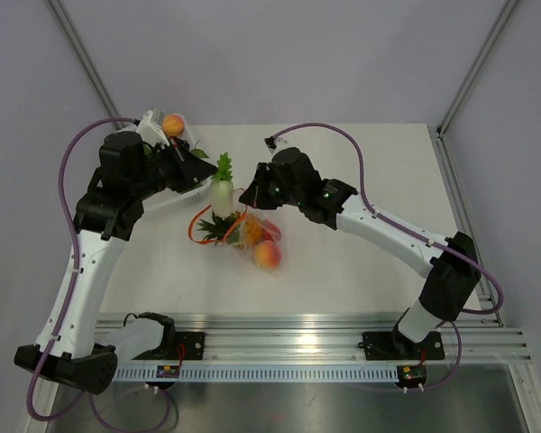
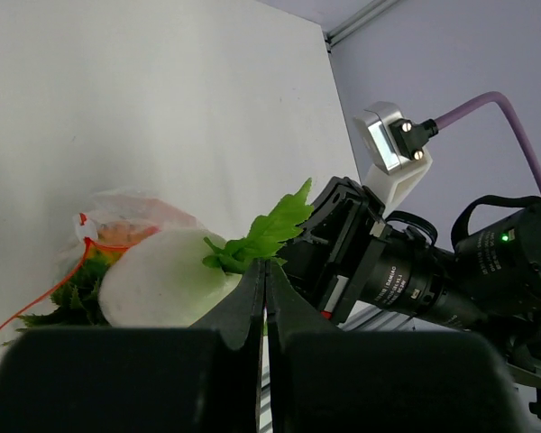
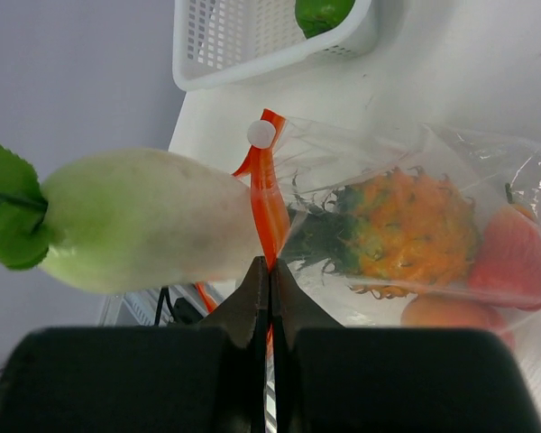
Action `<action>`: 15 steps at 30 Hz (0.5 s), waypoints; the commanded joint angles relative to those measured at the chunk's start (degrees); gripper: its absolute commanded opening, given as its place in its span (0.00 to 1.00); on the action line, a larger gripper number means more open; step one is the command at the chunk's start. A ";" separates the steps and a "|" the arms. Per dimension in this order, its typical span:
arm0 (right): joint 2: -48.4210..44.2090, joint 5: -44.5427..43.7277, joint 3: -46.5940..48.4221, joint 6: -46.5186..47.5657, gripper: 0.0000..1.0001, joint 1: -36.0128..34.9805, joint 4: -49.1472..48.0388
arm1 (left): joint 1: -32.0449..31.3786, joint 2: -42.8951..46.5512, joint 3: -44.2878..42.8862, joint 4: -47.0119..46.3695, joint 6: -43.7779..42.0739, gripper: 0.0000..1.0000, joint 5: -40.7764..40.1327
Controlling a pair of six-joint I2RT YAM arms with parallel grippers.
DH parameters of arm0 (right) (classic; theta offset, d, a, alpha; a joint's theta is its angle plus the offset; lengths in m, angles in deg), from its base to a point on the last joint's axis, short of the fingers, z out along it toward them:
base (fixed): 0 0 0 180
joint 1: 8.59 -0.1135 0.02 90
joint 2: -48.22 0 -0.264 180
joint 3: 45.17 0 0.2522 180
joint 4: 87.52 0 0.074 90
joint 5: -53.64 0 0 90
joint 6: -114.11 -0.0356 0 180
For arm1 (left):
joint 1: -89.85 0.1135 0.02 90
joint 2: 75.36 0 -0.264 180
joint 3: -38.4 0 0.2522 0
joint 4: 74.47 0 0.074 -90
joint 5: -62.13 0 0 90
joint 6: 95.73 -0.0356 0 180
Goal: Place the food in the zip-top bag and seal the zipper
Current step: Place the fake vegetable in the zipper food storage bag.
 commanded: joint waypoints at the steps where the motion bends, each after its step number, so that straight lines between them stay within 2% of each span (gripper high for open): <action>1: 0.22 1.13 0.81 -1.73 0.00 -0.18 -5.17 | -0.19 1.72 -2.28 -3.15 0.98 0.00 2.39; 6: 0.13 0.96 0.90 -2.35 0.00 -0.18 -6.05 | -0.28 1.72 -3.34 -3.06 1.07 0.00 3.27; 10: -0.57 2.01 -0.15 -3.31 0.00 -0.09 -8.33 | -0.28 2.33 -0.27 -4.98 2.73 0.00 4.85; 15: -2.68 3.94 -3.49 -5.60 0.00 0.52 -15.71 | -0.81 3.13 3.51 -7.98 4.67 0.00 6.60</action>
